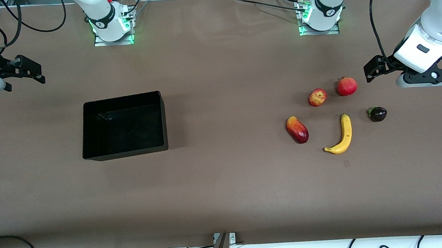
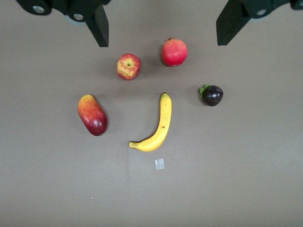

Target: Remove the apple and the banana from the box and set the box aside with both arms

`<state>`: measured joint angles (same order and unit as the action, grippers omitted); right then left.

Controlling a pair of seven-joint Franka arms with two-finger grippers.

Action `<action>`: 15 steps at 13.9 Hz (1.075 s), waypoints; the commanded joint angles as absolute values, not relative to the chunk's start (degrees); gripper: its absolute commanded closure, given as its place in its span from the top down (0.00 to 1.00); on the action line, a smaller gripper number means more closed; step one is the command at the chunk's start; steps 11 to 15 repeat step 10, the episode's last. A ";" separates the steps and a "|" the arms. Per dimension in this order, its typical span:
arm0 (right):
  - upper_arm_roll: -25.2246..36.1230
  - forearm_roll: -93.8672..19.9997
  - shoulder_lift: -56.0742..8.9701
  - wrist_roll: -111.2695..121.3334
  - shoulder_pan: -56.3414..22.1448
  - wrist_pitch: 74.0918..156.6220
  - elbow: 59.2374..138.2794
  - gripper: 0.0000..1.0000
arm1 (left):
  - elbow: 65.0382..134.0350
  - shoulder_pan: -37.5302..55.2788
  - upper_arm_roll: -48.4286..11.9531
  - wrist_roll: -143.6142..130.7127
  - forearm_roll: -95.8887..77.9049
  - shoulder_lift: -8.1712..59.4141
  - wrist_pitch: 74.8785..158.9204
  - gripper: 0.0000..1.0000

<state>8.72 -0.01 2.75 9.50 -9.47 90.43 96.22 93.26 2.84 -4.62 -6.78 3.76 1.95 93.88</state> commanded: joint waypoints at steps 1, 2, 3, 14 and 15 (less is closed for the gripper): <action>0.11 -0.35 1.32 8.62 -1.25 90.09 95.36 1.00 | 92.55 2.37 -4.83 -6.59 3.78 2.20 93.87 1.00; -1.22 -0.44 1.32 8.18 -0.36 90.00 95.88 1.00 | 92.46 2.46 -4.83 -6.68 3.87 2.20 93.95 1.00; -1.58 -0.44 1.41 5.91 -0.35 89.39 95.98 1.00 | 92.46 2.46 -4.83 -6.68 3.87 2.28 93.96 1.00; -2.20 -0.44 1.49 2.02 -0.97 89.39 95.10 1.00 | 92.37 2.37 -4.75 -6.68 3.87 2.55 93.96 1.00; -2.20 -0.44 1.49 2.02 -0.97 89.39 95.10 1.00 | 92.37 2.37 -4.75 -6.68 3.87 2.55 93.96 1.00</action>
